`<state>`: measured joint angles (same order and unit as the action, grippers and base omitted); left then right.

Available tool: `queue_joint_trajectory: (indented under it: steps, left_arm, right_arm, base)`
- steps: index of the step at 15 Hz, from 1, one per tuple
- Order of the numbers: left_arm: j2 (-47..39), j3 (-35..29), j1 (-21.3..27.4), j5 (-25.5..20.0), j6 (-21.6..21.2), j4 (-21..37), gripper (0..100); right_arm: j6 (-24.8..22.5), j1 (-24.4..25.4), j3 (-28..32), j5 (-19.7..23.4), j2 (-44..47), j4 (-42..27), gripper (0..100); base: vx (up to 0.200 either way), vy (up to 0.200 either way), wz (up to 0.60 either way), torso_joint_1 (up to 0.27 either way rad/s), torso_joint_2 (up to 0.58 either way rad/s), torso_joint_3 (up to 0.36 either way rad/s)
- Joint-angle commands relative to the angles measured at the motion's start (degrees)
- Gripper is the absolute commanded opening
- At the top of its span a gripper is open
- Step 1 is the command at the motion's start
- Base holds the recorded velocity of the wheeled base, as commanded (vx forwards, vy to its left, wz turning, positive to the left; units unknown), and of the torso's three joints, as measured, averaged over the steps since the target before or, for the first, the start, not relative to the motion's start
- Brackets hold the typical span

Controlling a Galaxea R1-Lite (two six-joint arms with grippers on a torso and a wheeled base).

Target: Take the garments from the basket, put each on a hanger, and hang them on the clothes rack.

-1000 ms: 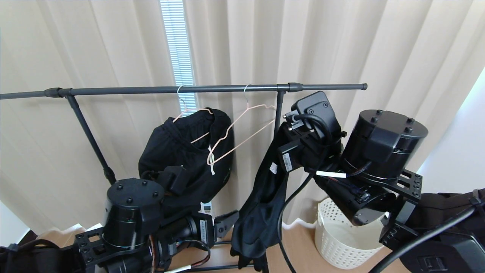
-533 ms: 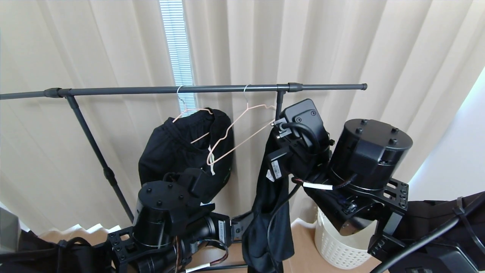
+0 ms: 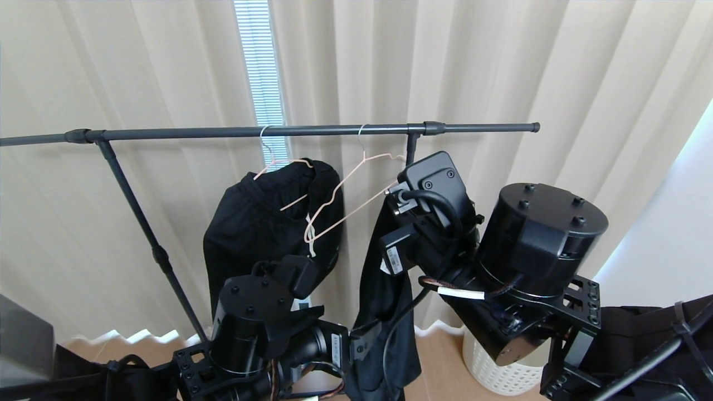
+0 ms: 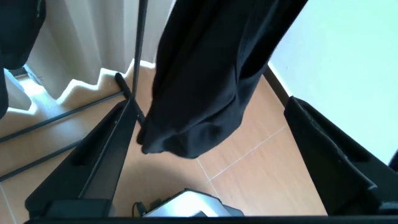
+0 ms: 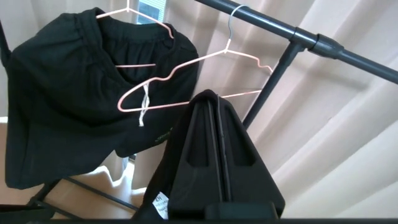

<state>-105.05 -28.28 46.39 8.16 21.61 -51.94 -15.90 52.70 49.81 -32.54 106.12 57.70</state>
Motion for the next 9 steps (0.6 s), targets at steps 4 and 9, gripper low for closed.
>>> queue_joint_trajectory:
  steps: [4, 9]
  left_arm:
    - [-6.7, -4.0, -0.3, 10.1, 0.0, -1.8, 100]
    - [-8.6, -3.1, -0.9, 14.3, -1.8, -8.9, 100]
  right_arm:
    - [0.3, 2.6, -0.9, 0.0, -1.7, 0.0, 0]
    - [0.3, 2.4, -1.0, 0.0, -2.1, 0.0, 0]
  base:
    - [0.0, 0.0, 0.0, 0.0, 0.0, 0.0]
    - [0.0, 0.0, 0.0, 0.0, 0.0, 0.0]
